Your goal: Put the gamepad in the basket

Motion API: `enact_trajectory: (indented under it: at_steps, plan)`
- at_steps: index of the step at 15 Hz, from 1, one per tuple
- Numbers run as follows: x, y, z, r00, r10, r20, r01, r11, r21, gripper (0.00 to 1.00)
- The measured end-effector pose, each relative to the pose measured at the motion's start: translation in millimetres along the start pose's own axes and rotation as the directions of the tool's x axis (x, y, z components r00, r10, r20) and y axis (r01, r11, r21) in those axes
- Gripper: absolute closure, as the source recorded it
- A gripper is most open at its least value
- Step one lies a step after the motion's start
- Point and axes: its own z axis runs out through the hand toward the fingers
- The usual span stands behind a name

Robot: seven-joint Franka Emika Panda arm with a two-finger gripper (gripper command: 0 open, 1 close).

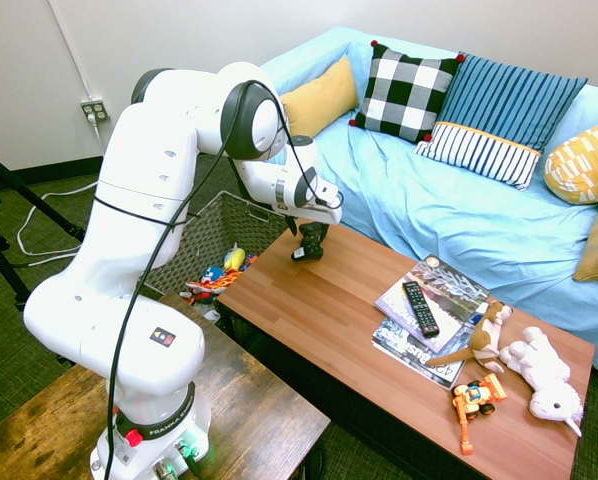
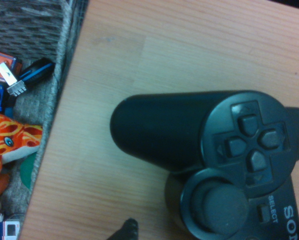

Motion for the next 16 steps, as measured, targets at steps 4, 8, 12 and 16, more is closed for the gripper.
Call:
enact_trajectory:
  at_steps: [4,8,12,16]
  plan:
    - [7,3,21,1.0,0.009,0.012,-0.009,1.0,-0.001,1.0]
    - [14,7,24,0.999,0.015,0.029,-0.016,1.0,0.021,1.0]
    - [24,17,26,0.998,0.023,0.061,-0.026,0.998,0.064,1.0]
    - [27,12,25,0.997,0.006,0.07,-0.012,0.996,0.085,1.0]
